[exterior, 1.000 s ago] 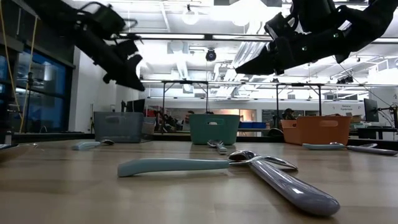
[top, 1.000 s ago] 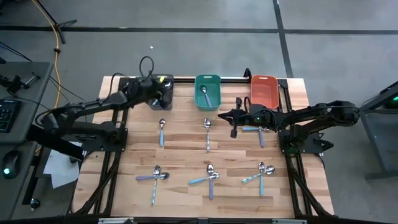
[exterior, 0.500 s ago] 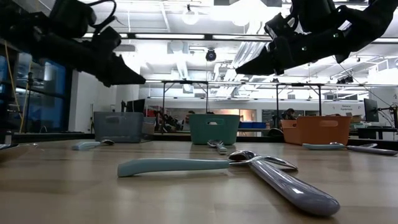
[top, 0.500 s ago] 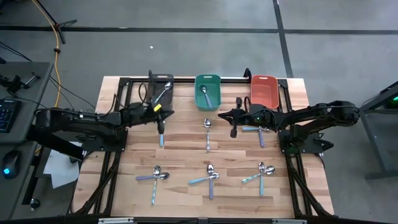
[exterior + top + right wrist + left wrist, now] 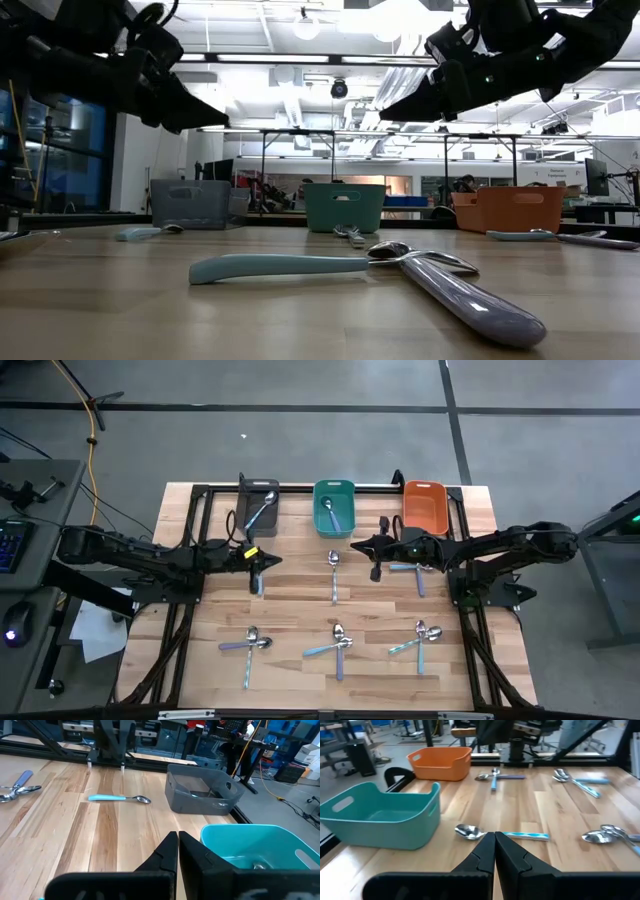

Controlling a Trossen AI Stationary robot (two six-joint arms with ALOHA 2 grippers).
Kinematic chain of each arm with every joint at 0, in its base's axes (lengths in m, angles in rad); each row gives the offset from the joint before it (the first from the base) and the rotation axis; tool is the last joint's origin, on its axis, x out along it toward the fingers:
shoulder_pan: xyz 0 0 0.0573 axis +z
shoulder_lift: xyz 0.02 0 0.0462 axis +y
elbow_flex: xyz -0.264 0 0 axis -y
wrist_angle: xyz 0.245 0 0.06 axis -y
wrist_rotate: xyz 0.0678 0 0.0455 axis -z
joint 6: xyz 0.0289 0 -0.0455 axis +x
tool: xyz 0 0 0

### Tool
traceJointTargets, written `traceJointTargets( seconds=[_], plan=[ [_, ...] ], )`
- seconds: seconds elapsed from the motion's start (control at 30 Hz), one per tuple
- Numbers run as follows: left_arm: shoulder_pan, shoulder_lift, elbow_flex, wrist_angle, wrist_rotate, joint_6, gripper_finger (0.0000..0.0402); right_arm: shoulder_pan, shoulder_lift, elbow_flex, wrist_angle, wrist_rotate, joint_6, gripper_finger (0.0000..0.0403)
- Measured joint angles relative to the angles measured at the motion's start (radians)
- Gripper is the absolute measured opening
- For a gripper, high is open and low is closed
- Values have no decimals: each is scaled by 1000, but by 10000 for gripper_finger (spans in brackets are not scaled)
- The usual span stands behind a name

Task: Sort silverware by color (type)
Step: Put the top right blue spoon into the orange bin

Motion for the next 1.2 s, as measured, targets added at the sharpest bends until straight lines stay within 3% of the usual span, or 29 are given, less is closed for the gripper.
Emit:
traceJointTargets(
  seconds=[0.43,0.73,0.97,1.2],
  plan=[
    [-80,23,0,-8,-8,8,3,7,0,0,-4,3,47,0],
    [-116,105,0,8,-10,-8,3,146,-5,0,-60,34,53,0],
    [-143,189,0,109,-11,-1,3,270,-51,101,-514,299,195,0],
    [-143,244,0,121,-11,-1,3,270,-56,221,-959,340,447,0]
  ],
)
